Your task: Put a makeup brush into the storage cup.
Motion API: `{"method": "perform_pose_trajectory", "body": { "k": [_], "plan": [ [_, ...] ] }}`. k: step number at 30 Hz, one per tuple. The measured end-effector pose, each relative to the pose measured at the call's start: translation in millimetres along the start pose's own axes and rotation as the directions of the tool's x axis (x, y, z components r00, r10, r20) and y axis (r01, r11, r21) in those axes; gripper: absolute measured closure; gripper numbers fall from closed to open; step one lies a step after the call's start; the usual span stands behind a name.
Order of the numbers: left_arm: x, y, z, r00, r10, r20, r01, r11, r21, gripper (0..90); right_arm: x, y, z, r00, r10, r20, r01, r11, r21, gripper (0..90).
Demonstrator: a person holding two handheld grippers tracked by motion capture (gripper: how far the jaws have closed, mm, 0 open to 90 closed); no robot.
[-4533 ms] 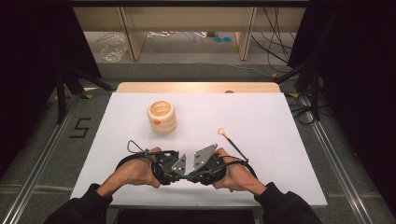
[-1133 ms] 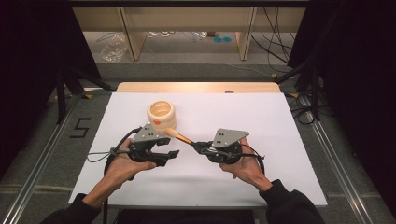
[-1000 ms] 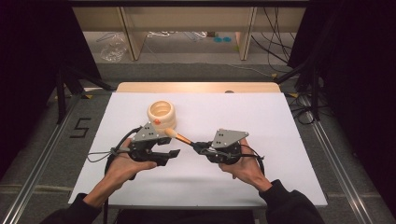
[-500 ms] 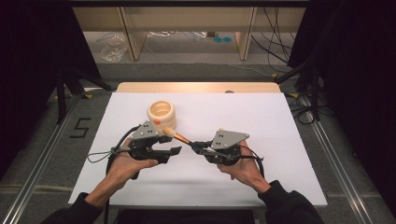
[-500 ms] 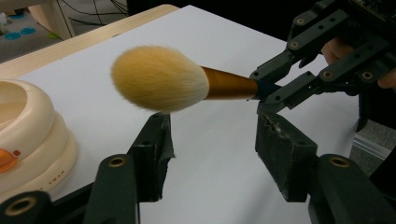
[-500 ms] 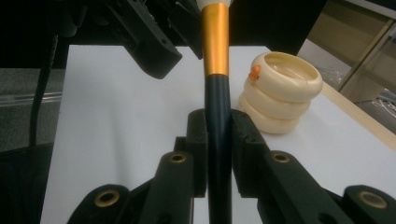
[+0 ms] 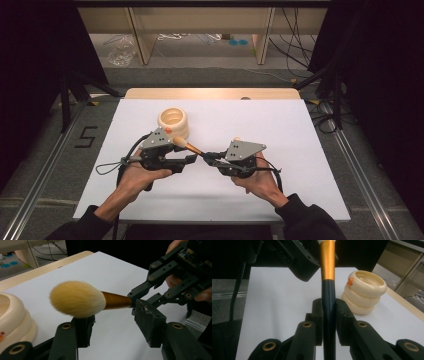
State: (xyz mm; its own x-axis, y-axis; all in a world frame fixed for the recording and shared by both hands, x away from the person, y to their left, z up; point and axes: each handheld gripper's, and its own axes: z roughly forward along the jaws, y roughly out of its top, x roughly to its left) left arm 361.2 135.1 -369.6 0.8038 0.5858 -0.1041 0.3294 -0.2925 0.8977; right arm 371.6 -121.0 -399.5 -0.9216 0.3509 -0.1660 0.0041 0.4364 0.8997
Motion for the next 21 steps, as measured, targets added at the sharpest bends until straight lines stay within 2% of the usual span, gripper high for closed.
{"method": "perform_pose_trajectory", "body": {
  "k": [5,8,11,13,15,21],
  "plan": [
    [-0.4,0.3,1.3,0.9996,-0.018,0.021,0.018,0.9996,-0.024,53.1,2.6,0.2,1.7,0.9999,-0.003,-0.014,0.003,1.0,0.001,79.8],
    [-2.0,0.3,1.7,0.9993,-0.032,0.018,0.033,0.9988,-0.037,55.4,4.7,-0.3,4.2,0.9999,-0.006,-0.015,0.006,1.0,0.0,79.8],
    [-2.7,1.0,2.0,0.9989,-0.031,0.035,0.033,0.9983,-0.049,58.2,6.0,-0.5,5.7,0.9997,-0.006,-0.022,0.006,1.0,0.001,79.8],
    [-2.4,1.2,2.1,0.9987,-0.016,0.049,0.018,0.9984,-0.053,61.8,6.6,-0.6,6.4,0.9997,-0.005,-0.022,0.005,1.0,0.002,79.8],
    [-4.0,1.0,2.4,0.9978,-0.032,0.058,0.035,0.9978,-0.056,65.1,6.8,-0.5,6.9,0.9997,-0.005,-0.024,0.005,1.0,0.001,79.8],
    [-4.1,1.9,2.3,0.9959,-0.021,0.088,0.027,0.9974,-0.067,71.9,7.3,-0.7,7.6,0.9998,-0.002,-0.022,0.002,1.0,0.0,79.8]
  ]
}}
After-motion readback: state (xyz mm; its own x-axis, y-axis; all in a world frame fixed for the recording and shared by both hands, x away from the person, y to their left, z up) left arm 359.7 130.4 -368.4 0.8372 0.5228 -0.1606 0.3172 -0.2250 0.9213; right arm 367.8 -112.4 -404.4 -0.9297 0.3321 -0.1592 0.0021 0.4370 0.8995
